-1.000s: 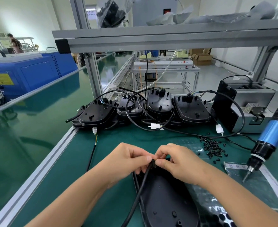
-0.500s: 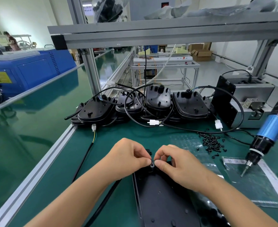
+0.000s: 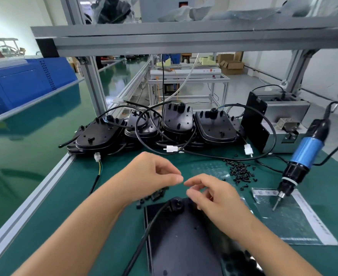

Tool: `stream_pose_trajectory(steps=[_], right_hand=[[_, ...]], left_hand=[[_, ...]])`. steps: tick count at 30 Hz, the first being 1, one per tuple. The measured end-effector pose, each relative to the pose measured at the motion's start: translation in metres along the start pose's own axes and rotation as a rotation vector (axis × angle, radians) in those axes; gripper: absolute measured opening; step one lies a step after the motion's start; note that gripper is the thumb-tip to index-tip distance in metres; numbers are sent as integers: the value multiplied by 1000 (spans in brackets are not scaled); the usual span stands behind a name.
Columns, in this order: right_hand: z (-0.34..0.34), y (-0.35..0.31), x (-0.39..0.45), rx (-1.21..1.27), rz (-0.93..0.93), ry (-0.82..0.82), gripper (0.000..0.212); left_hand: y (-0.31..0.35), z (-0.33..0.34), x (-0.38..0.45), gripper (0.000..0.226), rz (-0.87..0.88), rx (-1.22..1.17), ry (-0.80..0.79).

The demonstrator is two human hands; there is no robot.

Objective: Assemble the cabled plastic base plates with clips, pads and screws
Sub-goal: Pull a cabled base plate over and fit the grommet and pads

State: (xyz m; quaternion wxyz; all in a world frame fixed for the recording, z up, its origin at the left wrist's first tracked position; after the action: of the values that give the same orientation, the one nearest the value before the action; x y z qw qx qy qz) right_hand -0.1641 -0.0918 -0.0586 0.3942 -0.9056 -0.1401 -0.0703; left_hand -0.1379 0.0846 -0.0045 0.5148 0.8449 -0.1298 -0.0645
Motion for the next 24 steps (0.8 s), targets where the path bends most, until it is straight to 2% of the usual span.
stream_pose_trajectory(steps=[2,7,11,16,19,23,24], right_hand=[[-18,14,-1,80,83,142,16],[-64,49,-5,246,226,556,17],[-75,67,-15,301,280,786,15],[-94,84,-20,355,366,1077,10],[-103,99,-20,350,481,1166,8],[-108,112,-21,377,615,1181,9],[-108,114,-21,383,641,1175,8]], left_hand=[[20,19,21,3,62,84,12],[41,97,79,10,98,303,-106],[25,125,100,16,-7,418,-144],[13,130,107,32,-81,479,-88],[10,134,110,31,-101,485,-78],[12,142,112,15,-110,519,-93],[14,143,111,17,-114,531,-93]])
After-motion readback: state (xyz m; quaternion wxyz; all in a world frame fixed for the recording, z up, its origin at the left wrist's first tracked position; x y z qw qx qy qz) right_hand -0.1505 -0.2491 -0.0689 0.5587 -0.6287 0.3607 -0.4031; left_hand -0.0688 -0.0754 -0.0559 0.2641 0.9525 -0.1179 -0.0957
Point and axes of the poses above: each hand's wrist, its own x-axis towards the middle knuckle, its own z-axis out of the palm, y = z × x, the point moved 3 cm from there along x, towards the middle knuckle, and after that the axes turned 13 degrees about -x, right-handed, at the moved point
